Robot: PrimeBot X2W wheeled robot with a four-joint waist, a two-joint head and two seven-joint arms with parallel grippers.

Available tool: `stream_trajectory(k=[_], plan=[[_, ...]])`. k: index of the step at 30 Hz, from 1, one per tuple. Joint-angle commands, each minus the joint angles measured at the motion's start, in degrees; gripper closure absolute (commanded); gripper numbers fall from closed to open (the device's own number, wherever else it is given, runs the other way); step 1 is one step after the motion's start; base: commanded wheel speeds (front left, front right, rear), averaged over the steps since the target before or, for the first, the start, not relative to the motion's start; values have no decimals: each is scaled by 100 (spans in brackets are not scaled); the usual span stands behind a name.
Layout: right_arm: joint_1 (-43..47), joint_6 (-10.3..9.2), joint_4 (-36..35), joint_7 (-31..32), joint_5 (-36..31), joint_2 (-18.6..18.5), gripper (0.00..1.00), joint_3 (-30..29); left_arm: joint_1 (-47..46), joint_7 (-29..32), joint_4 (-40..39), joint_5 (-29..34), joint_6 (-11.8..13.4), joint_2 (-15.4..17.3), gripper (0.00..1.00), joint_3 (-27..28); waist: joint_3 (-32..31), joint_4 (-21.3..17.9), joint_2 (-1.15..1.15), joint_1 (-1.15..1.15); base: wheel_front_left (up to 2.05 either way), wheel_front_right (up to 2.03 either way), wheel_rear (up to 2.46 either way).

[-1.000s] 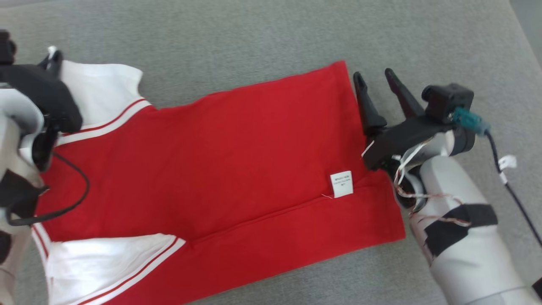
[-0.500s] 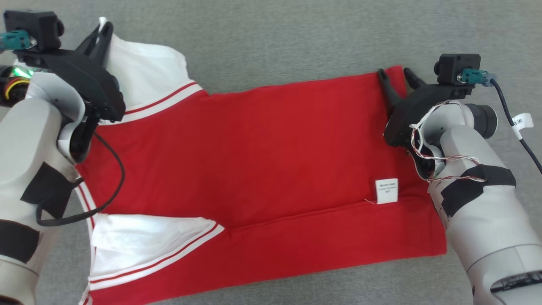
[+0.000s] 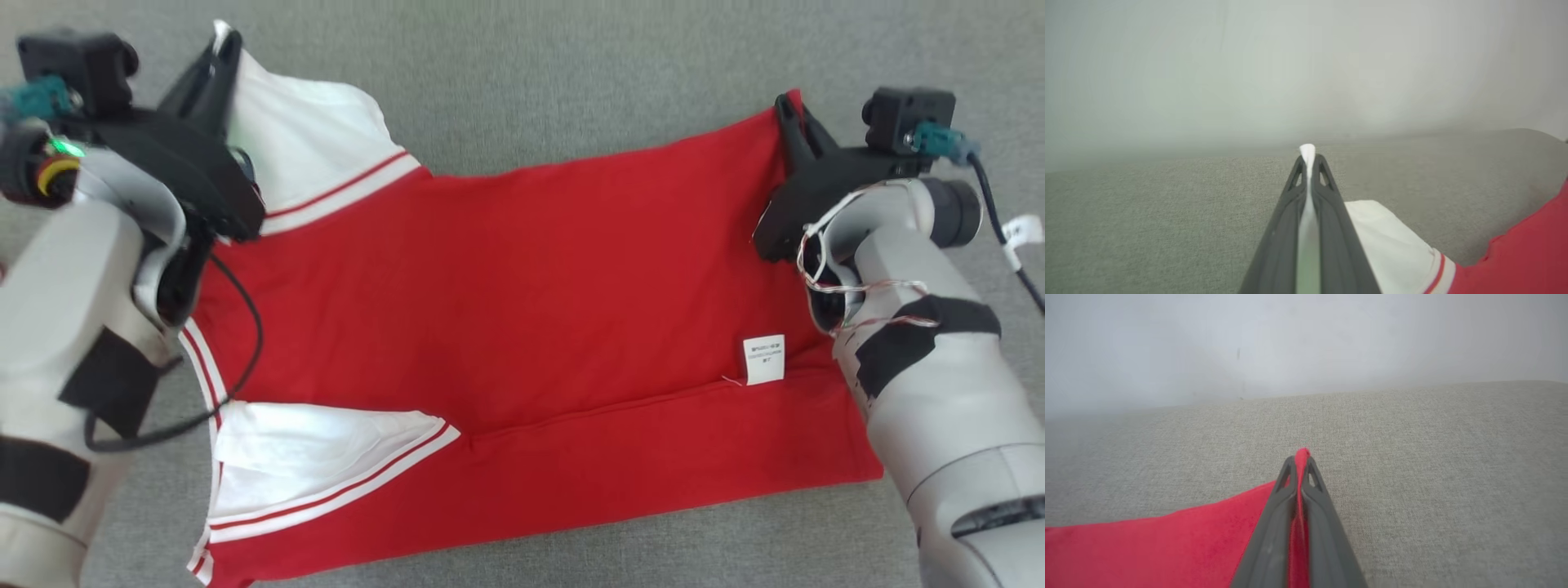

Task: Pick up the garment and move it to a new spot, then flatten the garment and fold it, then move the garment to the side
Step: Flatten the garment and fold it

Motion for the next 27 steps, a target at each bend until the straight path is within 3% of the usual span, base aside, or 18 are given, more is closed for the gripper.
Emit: stream_trajectory(k=[1, 8, 13, 19, 27], plan=[[156, -14, 0, -74, 111, 29, 100, 26, 192, -74, -40, -38, 0, 19, 100, -21, -233, 11, 0, 0, 0, 0, 0], [942, -14, -459, -352, 786, -103, 100, 443, 1123, -625, -722, -128, 85, 266, 100, 43, -573, 15, 0, 0, 0, 0, 0], [1667, -14, -1122, -452, 1415, -361, 100, 762, 2125, -870, -1753, 98, 402, 419, 100, 119, -774, 101, 0, 0, 0, 0, 0], [2694, -14, -2078, -535, 2157, -785, 100, 937, 3708, -908, -3235, 380, 1046, 468, 100, 277, -1029, 244, 0, 0, 0, 0, 0], [3495, -14, -2621, -551, 2613, -1067, 100, 642, 4739, -906, -3695, 456, 1291, 275, 100, 390, -1201, 385, 0, 0, 0, 0, 0]])
